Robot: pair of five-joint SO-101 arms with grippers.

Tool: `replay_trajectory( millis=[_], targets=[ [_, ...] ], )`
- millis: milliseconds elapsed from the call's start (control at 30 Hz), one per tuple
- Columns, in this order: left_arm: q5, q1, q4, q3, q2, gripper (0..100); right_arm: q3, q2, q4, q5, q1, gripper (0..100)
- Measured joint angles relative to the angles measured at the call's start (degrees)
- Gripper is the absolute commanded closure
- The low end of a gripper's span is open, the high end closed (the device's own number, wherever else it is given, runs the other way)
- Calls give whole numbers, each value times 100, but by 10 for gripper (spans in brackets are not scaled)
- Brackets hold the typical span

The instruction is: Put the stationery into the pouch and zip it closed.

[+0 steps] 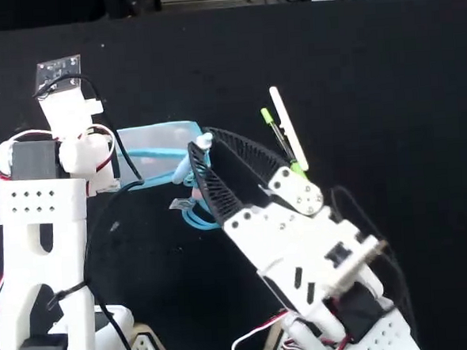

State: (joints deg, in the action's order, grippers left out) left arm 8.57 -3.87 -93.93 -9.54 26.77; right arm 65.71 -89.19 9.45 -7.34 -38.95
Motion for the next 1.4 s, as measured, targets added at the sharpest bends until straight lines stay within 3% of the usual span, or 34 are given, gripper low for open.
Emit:
replay_trajectory(
  millis=[433, 733, 1133, 1400],
  targets=[
    [0, 0, 0, 0, 0, 970, 510, -211, -167, 0, -369, 987],
    [0, 0, 0, 0, 0, 970, 1855, -158, -1618, 0, -369, 987],
    [0, 0, 0, 0, 0, 970, 993, -193, -1776, 0, -378, 987],
    [0, 0, 0, 0, 0, 970, 1459, -211, -1829, 0, -378, 987]
  ],
)
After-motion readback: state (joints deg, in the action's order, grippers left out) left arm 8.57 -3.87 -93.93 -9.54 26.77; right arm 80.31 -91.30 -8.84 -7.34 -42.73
